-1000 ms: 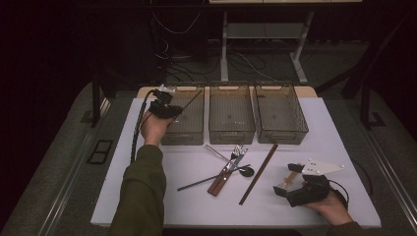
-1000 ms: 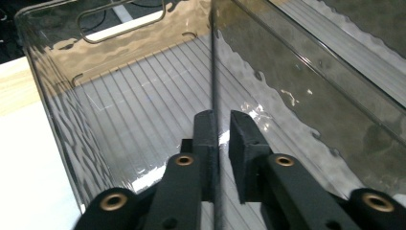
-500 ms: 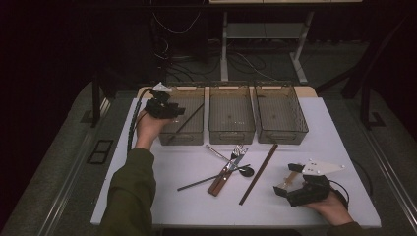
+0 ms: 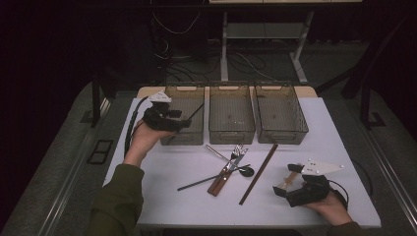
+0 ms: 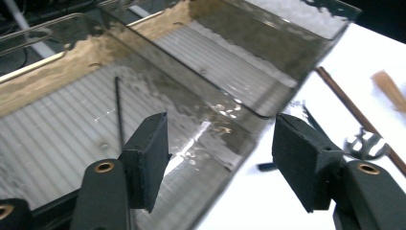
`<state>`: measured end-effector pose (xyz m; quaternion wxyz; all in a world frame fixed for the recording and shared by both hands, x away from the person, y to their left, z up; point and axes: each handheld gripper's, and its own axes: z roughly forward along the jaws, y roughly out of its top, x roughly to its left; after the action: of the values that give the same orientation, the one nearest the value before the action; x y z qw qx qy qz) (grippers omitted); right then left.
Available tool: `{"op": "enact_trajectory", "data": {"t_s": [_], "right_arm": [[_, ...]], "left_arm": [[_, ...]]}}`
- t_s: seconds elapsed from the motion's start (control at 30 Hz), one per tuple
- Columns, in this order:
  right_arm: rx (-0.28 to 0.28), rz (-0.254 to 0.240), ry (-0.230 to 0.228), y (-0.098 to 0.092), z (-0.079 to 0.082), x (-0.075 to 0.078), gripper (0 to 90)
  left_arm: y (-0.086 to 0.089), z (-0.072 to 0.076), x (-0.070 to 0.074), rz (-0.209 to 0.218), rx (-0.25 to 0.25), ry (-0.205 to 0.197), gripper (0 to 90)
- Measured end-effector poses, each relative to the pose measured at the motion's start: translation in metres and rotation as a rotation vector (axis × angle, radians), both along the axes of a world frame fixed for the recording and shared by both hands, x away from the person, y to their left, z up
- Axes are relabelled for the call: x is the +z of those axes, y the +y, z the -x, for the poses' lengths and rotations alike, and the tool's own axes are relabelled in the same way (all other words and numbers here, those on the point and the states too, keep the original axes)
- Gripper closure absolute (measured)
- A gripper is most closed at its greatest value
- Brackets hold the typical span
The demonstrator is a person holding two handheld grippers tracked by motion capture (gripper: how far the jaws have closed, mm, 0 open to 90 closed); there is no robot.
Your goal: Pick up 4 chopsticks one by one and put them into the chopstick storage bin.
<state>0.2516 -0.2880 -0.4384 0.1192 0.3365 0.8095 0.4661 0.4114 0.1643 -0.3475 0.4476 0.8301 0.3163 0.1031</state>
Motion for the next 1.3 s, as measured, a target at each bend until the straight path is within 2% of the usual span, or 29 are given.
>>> {"op": "enact_trajectory", "data": {"t_s": [0.37, 0.67, 0.83, 0.97, 1.17, 1.3], "right_arm": [[-0.002, 0.002, -0.001, 0.000, 0.001, 0.000, 0.9], [-0.003, -0.001, 0.000, 0.000, 0.000, 0.000, 0.9], [-0.010, -0.014, -0.003, 0.001, 0.000, 0.000, 0.9], [-0.009, -0.022, -0.003, 0.003, 0.000, -0.001, 0.9], [0.015, -0.023, 0.004, 0.005, -0.005, -0.003, 0.9], [0.013, -0.020, 0.018, 0.005, -0.010, -0.006, 0.9]], "left_arm": [[-0.015, 0.039, -0.011, 0.001, -0.088, -0.013, 28.0], [-0.022, 0.068, -0.034, -0.006, -0.131, -0.011, 27.3], [-0.027, 0.084, -0.051, -0.008, -0.143, -0.016, 29.4], [-0.032, 0.095, -0.065, -0.027, -0.163, -0.013, 30.7], [-0.039, 0.105, -0.073, -0.033, -0.198, -0.012, 34.4], [-0.043, 0.107, -0.077, -0.048, -0.224, 0.006, 38.2]]}}
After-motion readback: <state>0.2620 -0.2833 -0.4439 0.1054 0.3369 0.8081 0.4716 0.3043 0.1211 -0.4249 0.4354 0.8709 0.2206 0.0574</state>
